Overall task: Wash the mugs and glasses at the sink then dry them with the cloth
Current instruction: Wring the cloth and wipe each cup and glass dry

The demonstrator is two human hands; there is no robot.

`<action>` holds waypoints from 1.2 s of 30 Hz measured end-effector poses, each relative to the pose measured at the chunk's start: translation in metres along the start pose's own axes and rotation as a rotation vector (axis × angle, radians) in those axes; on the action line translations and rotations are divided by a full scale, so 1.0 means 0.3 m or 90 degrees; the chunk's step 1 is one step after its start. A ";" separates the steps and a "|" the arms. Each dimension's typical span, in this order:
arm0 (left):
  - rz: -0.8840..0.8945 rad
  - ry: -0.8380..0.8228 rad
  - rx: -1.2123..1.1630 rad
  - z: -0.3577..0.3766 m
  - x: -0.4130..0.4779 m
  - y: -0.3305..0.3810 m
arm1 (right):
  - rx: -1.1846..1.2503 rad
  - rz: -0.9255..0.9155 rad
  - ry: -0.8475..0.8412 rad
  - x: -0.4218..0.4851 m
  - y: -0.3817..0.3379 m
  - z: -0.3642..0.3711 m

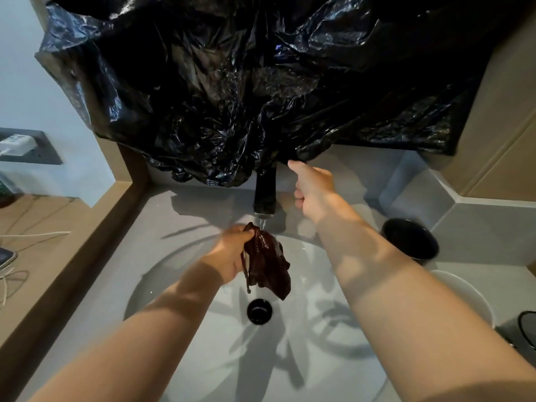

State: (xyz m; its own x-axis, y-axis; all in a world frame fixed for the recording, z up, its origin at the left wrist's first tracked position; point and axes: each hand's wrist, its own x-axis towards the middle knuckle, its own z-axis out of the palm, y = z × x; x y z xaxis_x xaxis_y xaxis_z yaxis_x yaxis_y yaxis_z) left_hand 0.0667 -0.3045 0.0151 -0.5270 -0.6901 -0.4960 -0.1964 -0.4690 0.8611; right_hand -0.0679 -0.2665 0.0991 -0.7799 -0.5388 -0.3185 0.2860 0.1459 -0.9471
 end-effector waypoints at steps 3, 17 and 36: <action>0.011 -0.011 -0.019 -0.015 -0.001 -0.004 | -0.018 0.007 0.004 -0.014 0.025 -0.010; 0.086 -0.164 -0.070 -0.090 -0.057 -0.007 | -0.193 0.011 -0.314 -0.152 0.432 -0.136; 0.056 -0.152 0.171 -0.155 -0.098 -0.085 | -0.432 -0.121 -0.229 -0.134 0.342 -0.233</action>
State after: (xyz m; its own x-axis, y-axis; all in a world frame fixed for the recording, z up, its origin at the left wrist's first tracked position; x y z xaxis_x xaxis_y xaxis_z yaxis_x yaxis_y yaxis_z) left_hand 0.1258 -0.2979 0.0026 -0.7229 -0.5586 -0.4067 -0.3360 -0.2301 0.9133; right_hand -0.0462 -0.1718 0.0120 -0.5209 -0.8234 -0.2251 -0.3266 0.4359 -0.8387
